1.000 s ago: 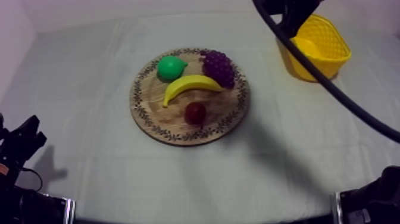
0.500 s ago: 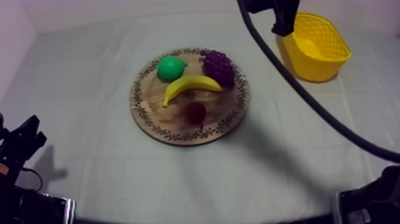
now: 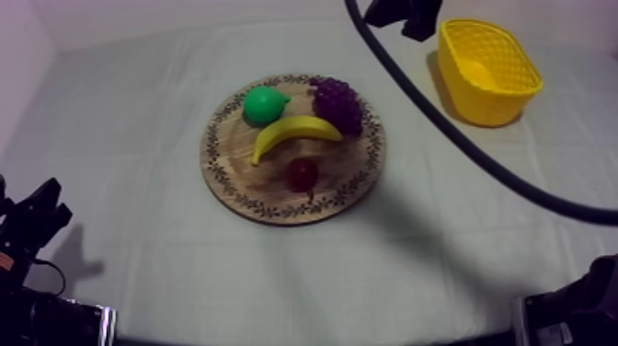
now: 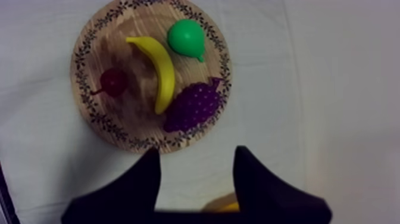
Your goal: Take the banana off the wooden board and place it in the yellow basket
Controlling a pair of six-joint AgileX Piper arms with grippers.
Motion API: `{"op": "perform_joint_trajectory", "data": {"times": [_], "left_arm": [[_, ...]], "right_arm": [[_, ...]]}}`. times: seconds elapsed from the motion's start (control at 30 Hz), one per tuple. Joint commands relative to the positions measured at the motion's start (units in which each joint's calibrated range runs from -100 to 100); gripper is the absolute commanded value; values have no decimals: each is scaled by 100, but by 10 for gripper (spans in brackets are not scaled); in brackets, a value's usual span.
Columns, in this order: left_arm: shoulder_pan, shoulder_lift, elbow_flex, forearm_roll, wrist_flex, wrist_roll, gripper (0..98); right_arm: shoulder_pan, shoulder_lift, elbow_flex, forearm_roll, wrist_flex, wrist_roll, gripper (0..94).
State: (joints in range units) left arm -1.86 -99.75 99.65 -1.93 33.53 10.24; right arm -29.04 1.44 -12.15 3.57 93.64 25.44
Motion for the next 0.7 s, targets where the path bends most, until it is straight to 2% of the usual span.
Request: {"op": "perform_joint_trajectory", "data": {"times": [0.0, 0.67], "left_arm": [[2, 0, 1, 0, 2, 1, 0], [2, 0, 1, 0, 2, -1, 0]], "right_arm": [[10, 121, -87, -22, -15, -14, 437], [-180, 2756, -1267, -461, -78, 46, 440]]}}
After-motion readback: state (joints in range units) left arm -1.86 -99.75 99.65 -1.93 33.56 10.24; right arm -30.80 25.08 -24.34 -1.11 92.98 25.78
